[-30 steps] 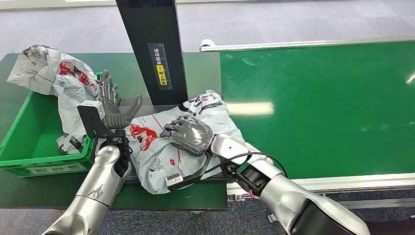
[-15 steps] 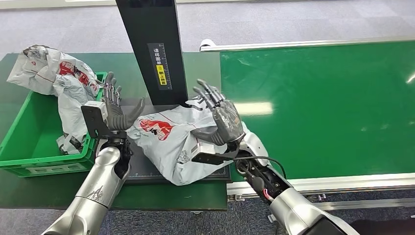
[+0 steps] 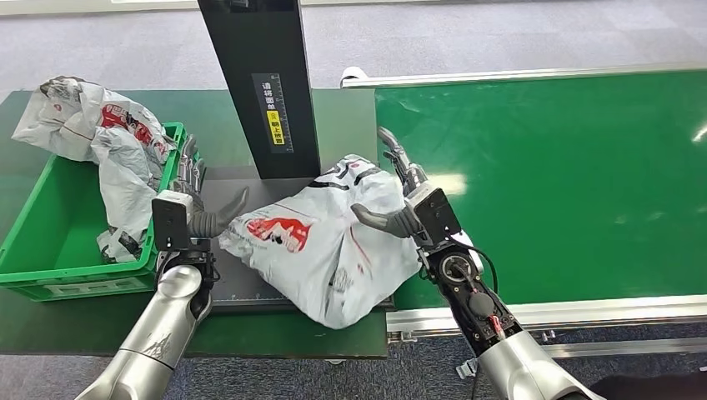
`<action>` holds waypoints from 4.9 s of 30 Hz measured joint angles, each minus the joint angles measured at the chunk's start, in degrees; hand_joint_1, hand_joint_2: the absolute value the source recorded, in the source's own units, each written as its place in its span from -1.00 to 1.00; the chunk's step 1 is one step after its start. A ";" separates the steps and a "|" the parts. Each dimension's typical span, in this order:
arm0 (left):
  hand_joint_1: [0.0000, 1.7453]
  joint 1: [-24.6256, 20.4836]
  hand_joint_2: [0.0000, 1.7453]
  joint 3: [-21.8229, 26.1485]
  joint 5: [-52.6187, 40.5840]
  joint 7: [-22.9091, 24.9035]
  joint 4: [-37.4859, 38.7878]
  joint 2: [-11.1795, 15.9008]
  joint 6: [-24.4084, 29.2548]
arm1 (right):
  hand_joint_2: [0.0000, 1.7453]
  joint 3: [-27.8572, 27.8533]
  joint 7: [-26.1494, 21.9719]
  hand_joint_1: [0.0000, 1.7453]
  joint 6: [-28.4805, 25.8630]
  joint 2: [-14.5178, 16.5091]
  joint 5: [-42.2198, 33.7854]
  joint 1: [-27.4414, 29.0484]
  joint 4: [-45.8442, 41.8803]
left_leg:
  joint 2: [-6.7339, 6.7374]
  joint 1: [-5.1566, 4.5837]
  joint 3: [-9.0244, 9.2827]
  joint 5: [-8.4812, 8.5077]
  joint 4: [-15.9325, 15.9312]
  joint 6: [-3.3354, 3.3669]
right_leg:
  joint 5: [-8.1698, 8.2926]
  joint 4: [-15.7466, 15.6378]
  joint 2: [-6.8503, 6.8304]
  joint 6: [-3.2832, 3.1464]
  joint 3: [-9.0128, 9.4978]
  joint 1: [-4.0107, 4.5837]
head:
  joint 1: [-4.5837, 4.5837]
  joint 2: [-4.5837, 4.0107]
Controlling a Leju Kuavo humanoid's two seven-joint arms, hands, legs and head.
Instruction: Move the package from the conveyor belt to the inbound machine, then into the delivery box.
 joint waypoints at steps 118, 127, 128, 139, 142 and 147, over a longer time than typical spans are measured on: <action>1.00 9.78 1.00 33.67 -48.44 -6.25 -48.82 -8.16 21.10 | 1.00 -5.40 17.92 -1.00 10.00 -1.35 -35.58 0.13 9.98 | -0.23 -0.13 -0.24 0.24 -0.05 0.18 | 0.11 -0.03 -0.29 0.15 -0.14 -0.10 | -0.02 0.00; 1.00 7.90 1.00 45.38 -55.08 0.60 -40.39 -7.66 21.04 | 1.00 -5.57 17.16 -1.00 8.46 -2.02 -34.12 1.79 8.01 | -0.39 -0.15 -0.17 0.25 -0.05 0.18 | 0.05 -0.05 -0.45 0.21 -0.11 -0.15 | 0.01 0.02; 1.00 7.11 1.00 45.86 -59.81 5.95 -34.94 -6.82 21.03 | 1.00 -5.66 17.31 -1.00 8.15 -1.97 -33.56 2.04 7.46 | -0.40 -0.16 -0.14 0.26 -0.05 0.18 | 0.07 -0.05 -0.47 0.19 -0.07 -0.14 | 0.01 0.02; 1.00 2.53 1.00 36.57 -72.27 40.92 5.19 5.50 8.59 | 1.00 -7.11 20.17 -1.00 10.40 -0.11 -28.53 1.88 5.85 | 0.09 -0.13 -0.13 0.28 -0.05 0.12 | 0.21 0.00 0.00 0.07 -0.17 -0.10 | 0.01 0.00; 1.00 0.91 1.00 35.19 -71.67 40.69 9.69 6.86 6.69 | 1.00 -7.43 20.12 -1.00 10.51 0.06 -28.11 1.82 5.86 | 0.05 -0.14 -0.13 0.26 -0.06 0.13 | 0.19 -0.01 -0.02 0.08 -0.14 -0.12 | 0.01 0.01; 1.00 -0.80 1.00 33.86 -71.58 40.69 13.55 8.02 6.09 | 1.00 -7.86 20.11 -1.00 10.60 0.33 -27.93 1.82 5.86 | 0.00 -0.14 -0.03 0.26 -0.07 0.13 | 0.19 -0.01 -0.03 0.08 -0.04 -0.12 | 0.00 0.01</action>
